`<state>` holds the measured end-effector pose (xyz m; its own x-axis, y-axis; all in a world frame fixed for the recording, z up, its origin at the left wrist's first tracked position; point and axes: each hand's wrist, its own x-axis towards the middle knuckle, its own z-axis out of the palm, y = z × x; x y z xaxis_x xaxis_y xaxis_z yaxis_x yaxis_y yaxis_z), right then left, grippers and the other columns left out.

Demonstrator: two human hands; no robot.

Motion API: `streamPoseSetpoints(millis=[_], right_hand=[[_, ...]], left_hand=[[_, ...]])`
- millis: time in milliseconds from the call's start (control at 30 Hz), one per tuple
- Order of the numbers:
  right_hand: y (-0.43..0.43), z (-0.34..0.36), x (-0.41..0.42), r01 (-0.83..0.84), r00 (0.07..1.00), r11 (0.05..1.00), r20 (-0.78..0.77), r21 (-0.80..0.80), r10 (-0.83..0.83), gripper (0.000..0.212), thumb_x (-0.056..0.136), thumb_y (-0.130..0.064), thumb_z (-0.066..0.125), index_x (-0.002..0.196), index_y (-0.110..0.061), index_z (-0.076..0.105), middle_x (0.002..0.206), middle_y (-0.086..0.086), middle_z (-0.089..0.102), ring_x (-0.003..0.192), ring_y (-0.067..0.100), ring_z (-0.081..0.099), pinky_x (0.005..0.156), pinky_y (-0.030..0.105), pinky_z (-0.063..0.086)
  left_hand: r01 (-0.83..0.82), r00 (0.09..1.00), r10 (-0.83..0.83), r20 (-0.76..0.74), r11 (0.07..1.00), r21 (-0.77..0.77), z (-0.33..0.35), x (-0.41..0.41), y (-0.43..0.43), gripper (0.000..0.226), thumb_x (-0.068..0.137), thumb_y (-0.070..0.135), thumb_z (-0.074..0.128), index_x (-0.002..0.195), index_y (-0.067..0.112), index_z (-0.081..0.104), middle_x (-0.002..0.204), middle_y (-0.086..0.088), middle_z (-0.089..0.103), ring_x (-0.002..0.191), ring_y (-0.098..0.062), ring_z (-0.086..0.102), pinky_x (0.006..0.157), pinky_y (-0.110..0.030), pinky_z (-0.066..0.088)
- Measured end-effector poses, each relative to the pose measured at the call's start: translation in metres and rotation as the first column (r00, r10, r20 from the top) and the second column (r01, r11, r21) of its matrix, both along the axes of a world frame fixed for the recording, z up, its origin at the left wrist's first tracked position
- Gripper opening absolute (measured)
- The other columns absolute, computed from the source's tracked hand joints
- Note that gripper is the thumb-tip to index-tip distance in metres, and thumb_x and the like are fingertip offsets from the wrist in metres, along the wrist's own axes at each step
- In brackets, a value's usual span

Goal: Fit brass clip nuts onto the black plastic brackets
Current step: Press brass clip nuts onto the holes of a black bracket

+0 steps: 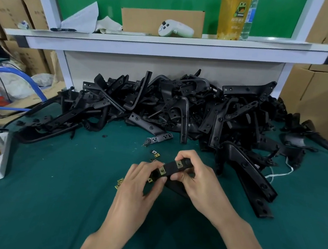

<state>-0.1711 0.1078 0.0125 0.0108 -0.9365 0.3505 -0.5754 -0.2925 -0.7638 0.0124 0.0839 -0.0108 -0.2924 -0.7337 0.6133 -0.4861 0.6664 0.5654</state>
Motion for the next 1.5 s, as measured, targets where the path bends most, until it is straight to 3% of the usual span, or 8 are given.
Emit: streamPoseSetpoints(millis=[167,300,433,567,833,967,1100,1500], right_hand=[[0.001,0.001,0.004,0.062,0.998,0.995,-0.025,-0.074,-0.064,0.035,0.093,-0.032,0.069,0.106,-0.054,0.045,0.092,-0.026,0.063,0.076,0.003,0.059,0.065,0.018,0.043],[0.002,-0.002,0.012,0.132,0.981,0.941,-0.094,-0.312,-0.169,0.028,0.089,-0.04,0.069,0.107,-0.048,0.049,0.102,-0.027,0.059,0.098,-0.001,0.057,0.083,0.018,0.045],[-0.002,-0.008,0.022,0.006,0.94,0.754,-0.252,-0.657,-0.228,0.022,0.09,-0.016,0.069,0.105,-0.025,0.054,0.108,-0.012,0.059,0.106,0.006,0.056,0.108,0.03,0.038],[-0.004,-0.014,0.03,-0.043,0.925,0.697,-0.292,-0.716,-0.243,0.032,0.086,0.002,0.071,0.099,-0.02,0.052,0.113,-0.004,0.057,0.1,0.014,0.055,0.108,0.03,0.039],[-0.002,-0.012,0.032,-0.003,0.944,0.702,-0.235,-0.712,-0.233,0.039,0.083,0.006,0.075,0.1,-0.021,0.053,0.117,-0.007,0.057,0.103,0.013,0.056,0.092,0.028,0.045],[0.004,-0.001,0.028,0.123,0.981,0.745,-0.033,-0.656,-0.191,0.03,0.094,-0.034,0.067,0.122,-0.035,0.056,0.116,-0.02,0.058,0.109,0.007,0.058,0.093,0.03,0.049],[0.009,0.005,0.025,0.154,0.968,0.921,0.24,-0.357,-0.069,0.05,0.09,-0.055,0.065,0.135,-0.057,0.043,0.114,-0.024,0.064,0.116,0.003,0.06,0.091,0.013,0.048],[0.004,-0.001,0.024,0.201,0.962,0.947,0.234,-0.25,-0.142,0.064,0.086,-0.065,0.061,0.143,-0.057,0.033,0.106,-0.019,0.069,0.106,0.007,0.065,0.088,0.022,0.05]], left_hand=[[-0.028,0.998,0.03,-0.052,0.999,0.038,-0.001,-0.003,-0.001,0.034,0.093,0.047,0.054,0.12,0.029,0.062,0.104,0.026,0.059,0.102,-0.004,0.054,0.083,-0.008,0.04],[-0.072,0.986,0.072,-0.153,0.997,0.01,0.003,-0.006,0.001,0.029,0.09,0.044,0.056,0.119,0.038,0.057,0.12,0.027,0.056,0.112,-0.001,0.054,0.087,-0.003,0.039],[-0.11,0.965,0.115,-0.235,0.993,0.033,0.002,-0.003,-0.004,0.03,0.087,0.023,0.072,0.105,0.039,0.054,0.126,0.027,0.054,0.113,-0.008,0.058,0.088,-0.013,0.044],[-0.151,0.959,0.155,-0.237,0.988,0.034,-0.001,0.0,-0.006,0.051,0.081,-0.006,0.075,0.099,0.035,0.05,0.125,0.027,0.05,0.104,-0.008,0.058,0.079,-0.014,0.044],[-0.168,0.949,0.158,-0.271,0.986,-0.014,0.001,0.0,-0.005,0.056,0.083,-0.002,0.075,0.097,0.043,0.047,0.131,0.028,0.045,0.091,-0.007,0.059,0.073,-0.012,0.046],[-0.062,0.928,0.006,-0.373,0.989,-0.138,0.006,0.0,0.0,0.023,0.096,0.034,0.066,0.116,0.041,0.054,0.125,0.015,0.056,0.106,-0.015,0.062,0.084,-0.015,0.047],[0.005,0.909,0.001,-0.417,1.0,0.014,0.007,-0.003,0.005,0.022,0.095,0.061,0.055,0.116,0.054,0.053,0.103,0.021,0.067,0.087,-0.007,0.067,0.071,-0.013,0.051],[0.017,0.928,0.027,-0.371,0.993,0.114,0.001,-0.003,0.0,0.022,0.093,0.063,0.053,0.113,0.055,0.053,0.097,0.02,0.069,0.074,-0.014,0.064,0.059,-0.019,0.05]])
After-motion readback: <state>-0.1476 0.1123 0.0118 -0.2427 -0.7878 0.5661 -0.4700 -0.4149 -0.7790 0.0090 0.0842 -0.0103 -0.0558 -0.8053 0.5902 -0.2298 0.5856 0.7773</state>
